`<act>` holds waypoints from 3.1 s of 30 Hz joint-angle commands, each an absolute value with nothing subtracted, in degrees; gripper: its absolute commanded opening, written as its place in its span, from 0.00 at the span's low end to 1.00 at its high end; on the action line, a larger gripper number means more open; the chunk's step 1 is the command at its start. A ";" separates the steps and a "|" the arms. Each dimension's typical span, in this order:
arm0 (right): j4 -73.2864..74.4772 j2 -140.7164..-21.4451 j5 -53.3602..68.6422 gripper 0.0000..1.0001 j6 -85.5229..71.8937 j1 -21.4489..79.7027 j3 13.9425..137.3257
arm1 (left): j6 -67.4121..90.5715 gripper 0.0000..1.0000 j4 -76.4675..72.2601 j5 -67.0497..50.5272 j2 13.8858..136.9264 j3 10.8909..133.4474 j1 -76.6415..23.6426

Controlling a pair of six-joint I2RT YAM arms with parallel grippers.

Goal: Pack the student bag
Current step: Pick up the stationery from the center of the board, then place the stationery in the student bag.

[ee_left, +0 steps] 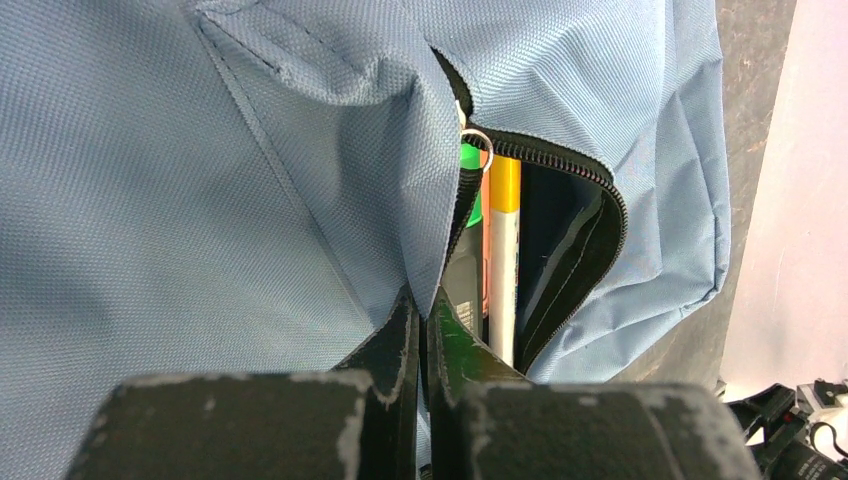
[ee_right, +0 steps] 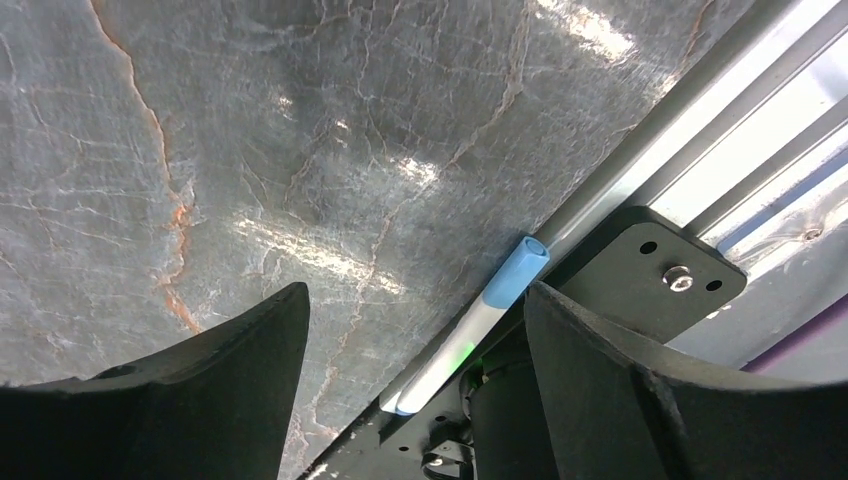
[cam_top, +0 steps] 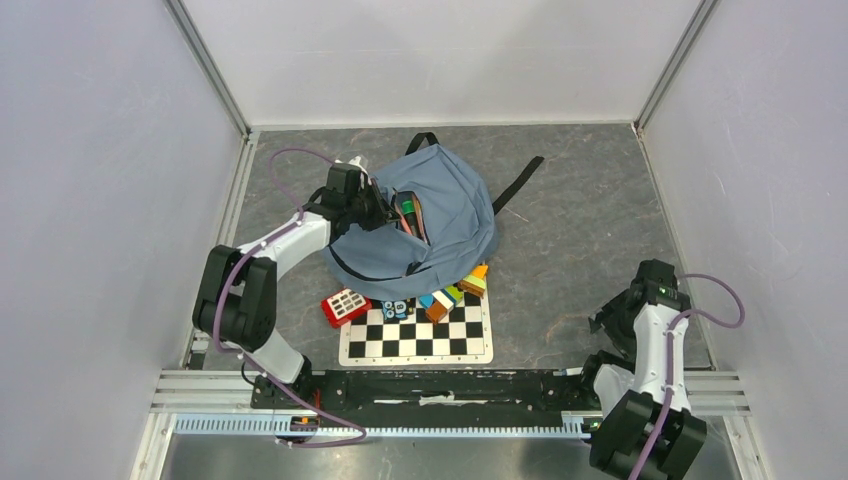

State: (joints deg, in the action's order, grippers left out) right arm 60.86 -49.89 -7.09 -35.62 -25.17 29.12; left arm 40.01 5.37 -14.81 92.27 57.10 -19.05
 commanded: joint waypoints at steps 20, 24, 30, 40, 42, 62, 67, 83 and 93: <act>62.84 -52.06 -6.86 0.89 -46.29 -25.33 27.64 | 35.78 0.02 10.52 -24.60 95.94 62.38 -18.55; 60.94 -52.53 -7.03 0.92 -46.92 -25.25 25.96 | 35.13 0.02 11.16 -25.15 97.50 64.38 -18.04; 57.56 -55.66 -6.47 0.98 -46.65 -23.47 22.64 | 35.20 0.02 10.90 -25.42 99.54 66.76 -17.50; 49.94 -55.86 -1.80 0.53 -51.20 -19.16 23.04 | 35.63 0.02 11.69 -24.61 101.49 70.48 -16.81; 49.62 -56.72 -0.80 0.41 -52.46 -17.97 24.47 | 35.78 0.02 11.78 -24.53 101.48 70.53 -16.79; 27.60 -76.50 -8.45 0.00 -46.92 -0.35 37.78 | 37.62 0.02 10.22 -21.27 96.46 65.16 -16.74; 21.42 -77.32 -6.75 0.00 -39.57 3.98 43.26 | 38.80 0.02 8.73 -20.14 94.66 63.33 -16.78; 11.85 -82.73 -2.24 0.00 -21.66 26.82 66.52 | 39.04 0.02 9.84 -18.04 90.72 61.17 -16.79; 3.15 -94.64 -2.20 0.00 -12.44 41.60 79.00 | 37.23 0.02 8.88 -21.86 91.49 61.44 -16.79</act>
